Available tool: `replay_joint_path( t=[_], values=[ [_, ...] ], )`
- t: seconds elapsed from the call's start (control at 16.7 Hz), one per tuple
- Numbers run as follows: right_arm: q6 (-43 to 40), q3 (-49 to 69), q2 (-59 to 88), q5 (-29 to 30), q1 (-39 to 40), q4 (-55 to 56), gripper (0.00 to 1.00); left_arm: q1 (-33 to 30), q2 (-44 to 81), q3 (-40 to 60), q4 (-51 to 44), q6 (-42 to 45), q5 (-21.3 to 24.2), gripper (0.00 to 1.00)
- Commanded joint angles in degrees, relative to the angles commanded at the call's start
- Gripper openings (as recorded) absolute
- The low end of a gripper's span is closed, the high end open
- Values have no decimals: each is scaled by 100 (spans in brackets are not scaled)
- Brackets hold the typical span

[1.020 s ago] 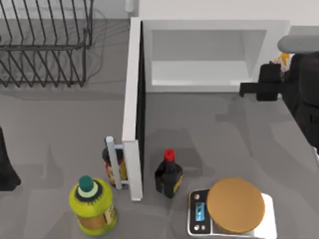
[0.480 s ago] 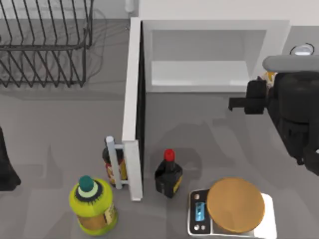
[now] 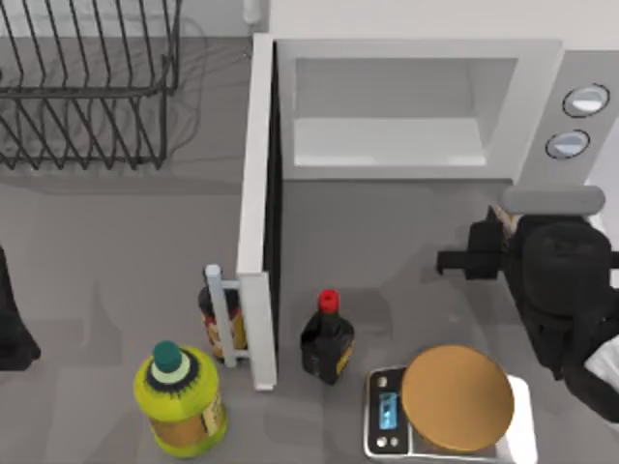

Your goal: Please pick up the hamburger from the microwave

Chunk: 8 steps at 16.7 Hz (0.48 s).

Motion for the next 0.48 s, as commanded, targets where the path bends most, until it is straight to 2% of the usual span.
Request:
replay_joint_path(
  t=[0.36, 0.48],
  values=[
    [-5, -104, 209, -9, -17, 260, 0, 0, 0, 0, 0, 0, 0, 100],
    [-5, -104, 209, -9, -17, 260, 15, 0, 0, 0, 0, 0, 0, 100]
  ],
)
